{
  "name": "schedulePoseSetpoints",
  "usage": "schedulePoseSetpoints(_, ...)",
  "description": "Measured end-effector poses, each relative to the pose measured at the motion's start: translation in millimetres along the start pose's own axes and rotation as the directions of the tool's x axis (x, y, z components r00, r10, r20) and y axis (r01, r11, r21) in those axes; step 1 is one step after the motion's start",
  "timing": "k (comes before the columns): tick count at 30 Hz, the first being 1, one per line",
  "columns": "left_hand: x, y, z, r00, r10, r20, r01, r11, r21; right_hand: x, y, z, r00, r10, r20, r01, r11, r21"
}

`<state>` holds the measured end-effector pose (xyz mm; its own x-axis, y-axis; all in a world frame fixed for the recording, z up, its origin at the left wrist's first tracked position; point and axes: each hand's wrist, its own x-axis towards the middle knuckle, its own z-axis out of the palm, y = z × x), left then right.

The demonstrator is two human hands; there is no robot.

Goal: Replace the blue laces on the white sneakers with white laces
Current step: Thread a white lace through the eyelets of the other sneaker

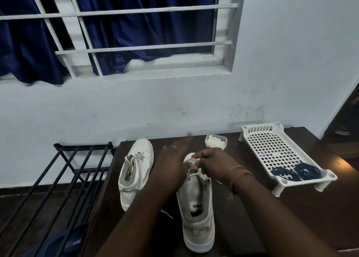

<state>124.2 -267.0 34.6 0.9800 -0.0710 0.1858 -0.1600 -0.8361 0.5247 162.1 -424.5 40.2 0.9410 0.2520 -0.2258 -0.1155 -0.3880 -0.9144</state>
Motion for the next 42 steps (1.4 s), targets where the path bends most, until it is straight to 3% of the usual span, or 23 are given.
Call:
schedulePoseSetpoints(2,-0.7,-1.2,7.5,0.994,0.103,0.022,-0.102,0.994,-0.033,-1.3,-1.7,0.1,1.000,-0.005,0.030,0.005,1.000,0.004)
schedulePoseSetpoints(6,-2.3,-0.9,7.0,0.992,0.125,-0.018,-0.125,0.992,-0.016,2.8,5.3,0.3,0.997,0.067,0.039,-0.074,0.973,0.218)
schedulePoseSetpoints(10,0.4,-9.8,16.2,0.995,0.069,-0.066,-0.068,0.998,0.016,5.2,5.9,-2.4,0.996,0.073,0.054,-0.082,0.978,0.192)
schedulePoseSetpoints(13,-0.5,-13.7,25.7,0.989,0.035,-0.142,-0.031,0.999,0.031,7.2,10.3,-3.3,0.997,0.072,-0.007,-0.071,0.995,0.074)
schedulePoseSetpoints(16,-2.9,-7.7,25.1,0.971,-0.080,-0.226,0.045,0.987,-0.155,7.3,15.7,-2.3,0.994,0.069,-0.089,-0.092,0.952,-0.292)
schedulePoseSetpoints(19,-2.5,-1.9,24.0,0.980,-0.132,-0.148,0.077,0.941,-0.329,3.8,17.4,4.6,0.982,0.164,-0.095,-0.190,0.852,-0.488)
schedulePoseSetpoints(22,-2.5,-1.5,31.3,0.984,-0.158,-0.079,0.125,0.937,-0.325,7.2,23.0,5.9,0.962,0.226,-0.152,-0.272,0.782,-0.561)
schedulePoseSetpoints(24,-3.4,-3.8,38.4,0.987,-0.156,-0.044,0.141,0.962,-0.232,10.4,25.2,1.5,0.953,0.256,-0.162,-0.302,0.755,-0.582)
schedulePoseSetpoints(27,-8.0,-4.0,45.8,0.990,-0.140,-0.014,0.137,0.984,-0.114,10.6,28.0,-6.3,0.939,0.339,-0.057,-0.322,0.809,-0.491)
schedulePoseSetpoints(29,-9.8,-2.5,49.7,0.990,-0.137,-0.031,0.133,0.985,-0.110,11.2,36.5,-9.4,0.886,0.462,0.034,-0.447,0.873,-0.192)
schedulePoseSetpoints(32,-9.6,0.0,55.9,0.990,-0.123,-0.067,0.119,0.991,-0.058,7.5,44.4,-9.3,0.809,0.566,0.159,-0.587,0.791,0.171)
schedulePoseSetpoints(36,-8.9,0.5,65.8,0.994,-0.057,-0.095,0.063,0.996,0.064,8.6,48.1,-7.7,0.804,0.565,0.184,-0.595,0.767,0.242)
schedulePoseSetpoints(42,-6.7,-4.1,74.9,0.995,-0.033,-0.098,0.043,0.994,0.102,11.9,51.4,-7.5,0.803,0.560,0.201,-0.595,0.763,0.251)
